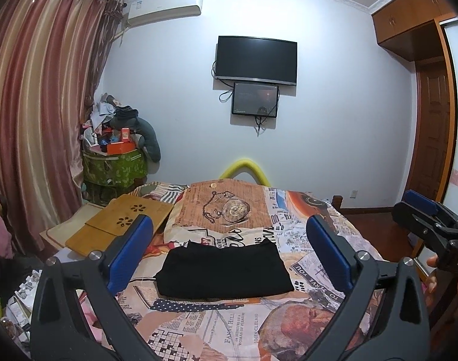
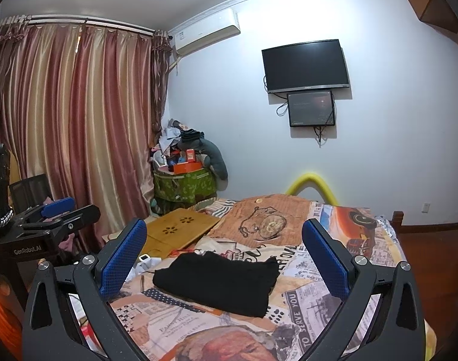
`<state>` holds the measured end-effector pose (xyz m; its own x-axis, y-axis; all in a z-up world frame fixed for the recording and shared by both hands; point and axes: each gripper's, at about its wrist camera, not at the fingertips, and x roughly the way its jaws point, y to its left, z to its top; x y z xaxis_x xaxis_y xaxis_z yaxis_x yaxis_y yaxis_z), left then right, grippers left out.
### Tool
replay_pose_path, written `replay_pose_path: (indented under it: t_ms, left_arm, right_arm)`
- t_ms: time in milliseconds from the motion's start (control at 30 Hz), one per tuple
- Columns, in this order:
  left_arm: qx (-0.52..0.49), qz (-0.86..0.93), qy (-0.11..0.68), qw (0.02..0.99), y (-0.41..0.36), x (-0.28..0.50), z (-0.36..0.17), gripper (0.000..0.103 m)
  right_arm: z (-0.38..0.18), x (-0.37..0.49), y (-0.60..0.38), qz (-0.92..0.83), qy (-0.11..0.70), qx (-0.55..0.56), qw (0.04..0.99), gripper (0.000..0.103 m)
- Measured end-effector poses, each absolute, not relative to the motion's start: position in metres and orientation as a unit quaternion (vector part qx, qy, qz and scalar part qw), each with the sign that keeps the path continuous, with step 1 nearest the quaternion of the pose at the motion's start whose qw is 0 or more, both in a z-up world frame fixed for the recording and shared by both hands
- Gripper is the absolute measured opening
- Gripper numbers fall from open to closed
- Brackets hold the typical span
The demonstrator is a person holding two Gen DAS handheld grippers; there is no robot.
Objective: Fold small clothes
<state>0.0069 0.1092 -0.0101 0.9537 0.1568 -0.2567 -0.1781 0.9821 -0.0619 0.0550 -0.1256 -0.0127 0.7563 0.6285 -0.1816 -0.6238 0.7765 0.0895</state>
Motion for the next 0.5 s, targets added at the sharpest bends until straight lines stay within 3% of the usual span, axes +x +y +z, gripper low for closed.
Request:
replay_pose_path:
  t_ms: [500]
  left_arm:
    - [-0.040,0.082,0.132,0.987,0.1114,0.0100,-0.0116,0.103]
  right_arm:
    - [-0.0078,0.0536,-0.1284,0.331,0.104,0.018,0.938,0.102]
